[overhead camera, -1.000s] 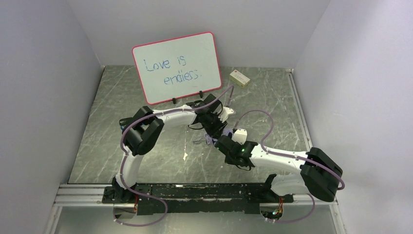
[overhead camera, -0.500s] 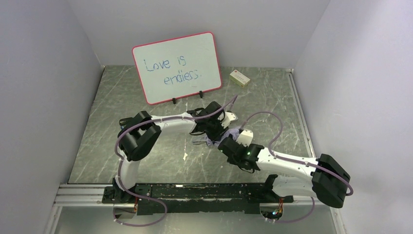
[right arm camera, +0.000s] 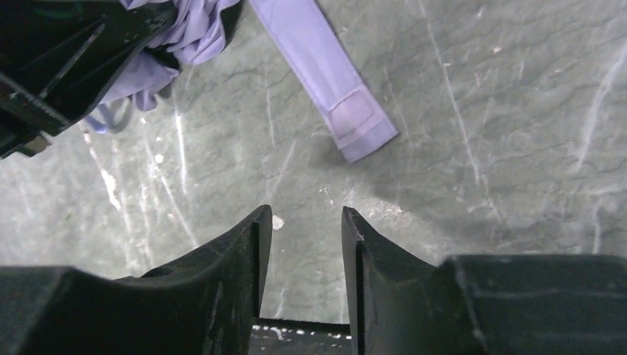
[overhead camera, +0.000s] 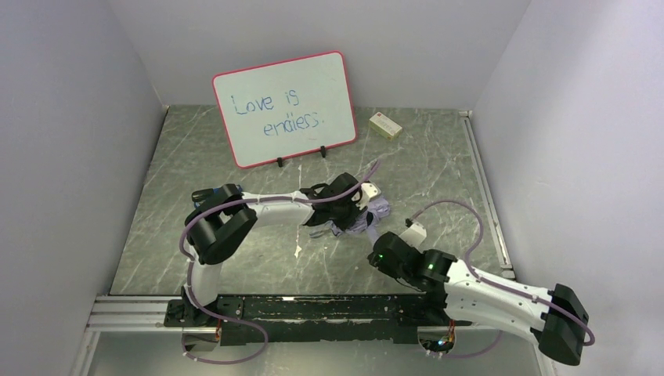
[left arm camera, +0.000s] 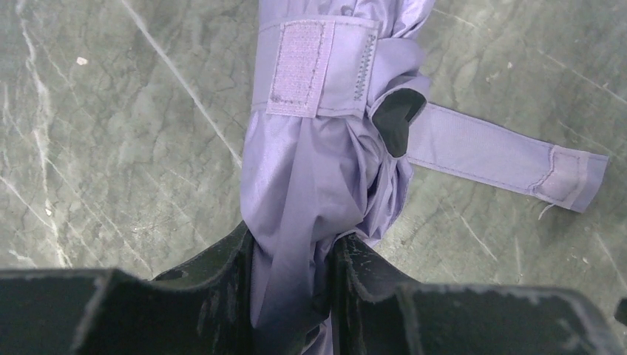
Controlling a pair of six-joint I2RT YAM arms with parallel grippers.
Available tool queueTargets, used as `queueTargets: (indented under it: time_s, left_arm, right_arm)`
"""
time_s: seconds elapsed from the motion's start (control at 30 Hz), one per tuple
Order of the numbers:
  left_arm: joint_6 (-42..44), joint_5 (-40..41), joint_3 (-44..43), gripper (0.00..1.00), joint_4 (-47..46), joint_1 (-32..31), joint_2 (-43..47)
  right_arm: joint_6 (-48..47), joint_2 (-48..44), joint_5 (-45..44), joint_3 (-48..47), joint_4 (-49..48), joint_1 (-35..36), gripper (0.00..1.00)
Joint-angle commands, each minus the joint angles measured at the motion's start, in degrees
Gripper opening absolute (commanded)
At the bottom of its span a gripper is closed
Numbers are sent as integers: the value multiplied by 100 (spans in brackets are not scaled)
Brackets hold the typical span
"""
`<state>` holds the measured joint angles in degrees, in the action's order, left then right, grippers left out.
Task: Put away the umbrella
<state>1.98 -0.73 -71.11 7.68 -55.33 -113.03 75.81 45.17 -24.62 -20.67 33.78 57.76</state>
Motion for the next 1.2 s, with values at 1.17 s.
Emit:
queueTargets:
  time_s: [1.17]
  left_arm:
    - [211,2798,582,5,920,-683,-851]
  right_arm:
    - [1650,-1137,-2826,-1704,2654,-214,48]
